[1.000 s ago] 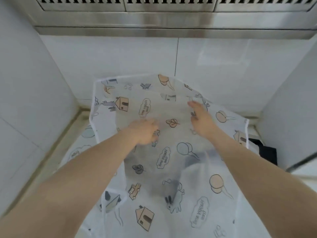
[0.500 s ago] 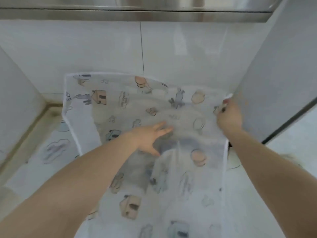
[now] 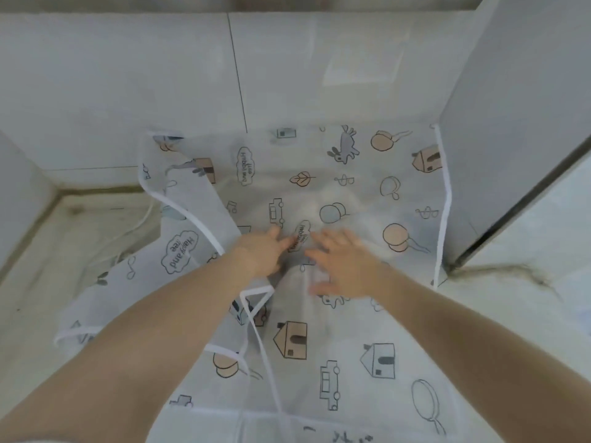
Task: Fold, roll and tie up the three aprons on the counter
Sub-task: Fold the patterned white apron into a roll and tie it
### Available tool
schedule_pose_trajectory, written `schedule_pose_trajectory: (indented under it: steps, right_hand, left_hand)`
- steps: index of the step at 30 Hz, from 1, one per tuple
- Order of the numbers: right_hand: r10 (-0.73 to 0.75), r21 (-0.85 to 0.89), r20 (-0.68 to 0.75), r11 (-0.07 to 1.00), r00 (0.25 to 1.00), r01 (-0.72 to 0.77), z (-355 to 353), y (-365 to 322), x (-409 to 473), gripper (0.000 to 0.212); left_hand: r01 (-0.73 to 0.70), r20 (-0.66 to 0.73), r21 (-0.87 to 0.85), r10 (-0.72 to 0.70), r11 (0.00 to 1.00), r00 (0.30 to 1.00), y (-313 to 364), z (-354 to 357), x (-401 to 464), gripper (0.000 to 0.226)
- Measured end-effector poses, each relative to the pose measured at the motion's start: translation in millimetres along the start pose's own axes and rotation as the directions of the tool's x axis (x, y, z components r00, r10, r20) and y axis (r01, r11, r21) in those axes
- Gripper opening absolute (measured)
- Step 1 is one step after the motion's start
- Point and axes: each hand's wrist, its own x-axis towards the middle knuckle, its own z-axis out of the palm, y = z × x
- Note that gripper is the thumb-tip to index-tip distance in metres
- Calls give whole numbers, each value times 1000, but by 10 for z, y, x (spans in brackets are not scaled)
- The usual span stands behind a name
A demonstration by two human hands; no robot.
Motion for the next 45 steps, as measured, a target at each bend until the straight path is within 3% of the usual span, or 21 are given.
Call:
schedule_pose_trajectory:
  steps: [2, 4, 6, 8, 11, 13, 15, 16, 18, 21, 23, 25, 27, 30, 32, 34, 36, 38, 41, 43, 45]
  right_hand:
    - [30, -102, 71, 995, 997, -23, 225, -157, 53, 86]
    - [97, -105, 8, 990, 995, -95, 291, -222, 83, 58]
    - [138, -185, -47, 972, 989, -144, 216, -226, 129, 38]
    - [187, -312, -67, 929, 980, -199, 43, -140, 129, 38]
    - [374, -363, -237, 822, 897, -439, -275, 146, 4, 35]
    - [489, -330, -263, 764, 831, -554, -424, 308, -98, 34]
    - [561, -175, -186, 789, 807, -589, -425, 299, -90, 42]
    - [550, -52, -135, 827, 824, -560, -384, 224, -73, 53]
    - [373, 121, -117, 925, 920, -360, -243, -22, -53, 72]
    - [-51, 42, -118, 998, 992, 56, 79, -442, -124, 57]
    - [-188, -67, 6, 980, 982, 188, 321, -603, -164, 53]
    - [-136, -129, 144, 980, 980, 154, 521, -663, -210, 55]
    - [-56, -175, 201, 980, 978, 92, 614, -651, -271, 60]
    - [-64, -310, 37, 948, 997, 73, 705, -697, -386, 60]
    - [-62, -210, 14, 976, 998, 64, 809, -720, -463, 56]
    - [-47, 26, 62, 999, 997, 46, 864, -699, -545, 54]
    - [-57, 131, 167, 991, 984, 35, 893, -639, -599, 80]
    - [-73, 53, 264, 997, 962, 61, 903, -639, -643, 107]
    - [-59, 2, 291, 998, 955, 61, 908, -673, -628, 116]
    - [-37, 12, 324, 999, 945, 35, 865, -697, -567, 103]
    - [-11, 29, 322, 1000, 947, 2, 765, -727, -515, 70]
  left_hand:
    - [-64, 23, 4, 63, 998, 998, -78, -58, -122, 45]
    - [-128, 89, 85, 121, 988, 989, -145, -88, -278, 31]
    - [-217, 140, 234, 188, 948, 972, -267, -13, -442, 38]
    - [-261, 143, 301, 227, 917, 963, -412, 61, -609, 48]
    - [-282, -35, 247, 300, 927, 953, -659, 85, -847, 62]
    - [-208, -26, 234, 220, 950, 975, -876, 156, -1003, 47]
    - [-58, 84, 211, 41, 976, 996, -1050, 291, -1100, 27]
    - [1, 132, 188, -26, 982, 991, -1084, 369, -1128, 33]
    - [-2, 151, 82, -11, 997, 988, -973, 446, -1140, 52]
    - [-135, 42, -76, 138, 988, 990, -475, 425, -1140, 59]
    - [-157, 103, -236, 186, 959, 977, -177, 427, -1178, 56]
    - [-120, 213, -294, 187, 948, 959, 0, 499, -1221, 57]
    - [-75, 298, -248, 150, 966, 943, 62, 622, -1244, 74]
    - [-43, 366, -173, 105, 984, 925, 76, 827, -1267, 105]
    - [-24, 381, -172, 89, 985, 920, 114, 947, -1282, 119]
    - [-14, 356, -178, 78, 984, 931, 187, 1026, -1327, 125]
    - [-2, 350, -138, 50, 990, 935, 251, 1097, -1347, 126]
    - [-4, 313, -80, 29, 997, 949, 284, 1175, -1326, 110]
    - [-37, 168, -192, 70, 981, 983, 220, 1168, -1252, 57]
    - [-3, 108, -368, 46, 930, 993, 145, 1018, -1231, 31]
    - [75, 98, -452, -34, 889, 995, 82, 828, -1231, 23]
